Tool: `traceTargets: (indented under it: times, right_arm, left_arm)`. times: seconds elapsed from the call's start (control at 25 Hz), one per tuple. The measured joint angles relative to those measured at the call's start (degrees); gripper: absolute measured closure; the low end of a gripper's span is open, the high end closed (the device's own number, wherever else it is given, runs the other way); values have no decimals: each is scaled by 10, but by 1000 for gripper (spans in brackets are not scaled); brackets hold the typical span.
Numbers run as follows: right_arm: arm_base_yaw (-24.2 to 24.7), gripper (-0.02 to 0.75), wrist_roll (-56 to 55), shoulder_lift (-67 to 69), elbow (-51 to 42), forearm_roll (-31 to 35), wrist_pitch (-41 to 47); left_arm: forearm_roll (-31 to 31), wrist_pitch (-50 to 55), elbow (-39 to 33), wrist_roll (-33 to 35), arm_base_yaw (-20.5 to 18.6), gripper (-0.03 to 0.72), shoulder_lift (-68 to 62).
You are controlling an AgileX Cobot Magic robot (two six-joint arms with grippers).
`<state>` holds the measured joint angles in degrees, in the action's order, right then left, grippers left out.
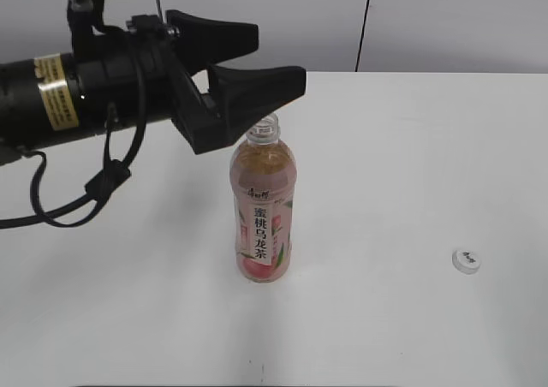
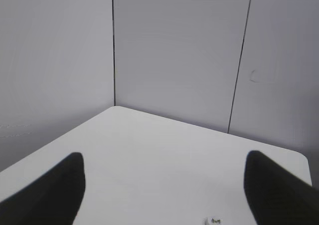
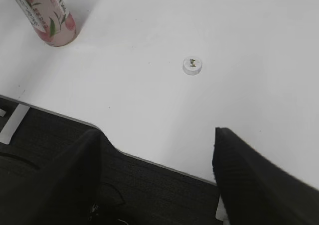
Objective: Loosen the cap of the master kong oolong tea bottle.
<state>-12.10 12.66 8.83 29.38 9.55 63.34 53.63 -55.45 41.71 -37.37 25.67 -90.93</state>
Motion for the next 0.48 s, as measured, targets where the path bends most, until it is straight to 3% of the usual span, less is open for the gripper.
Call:
traceTargets:
  times: [0.28, 0.48]
  right_arm:
    - [0, 213, 0, 0, 0, 0, 0]
    - [0, 213, 0, 0, 0, 0, 0]
  left_arm:
    - [48, 102, 0, -81, 0, 100, 99]
    - [131, 126, 0, -180, 0, 100, 148]
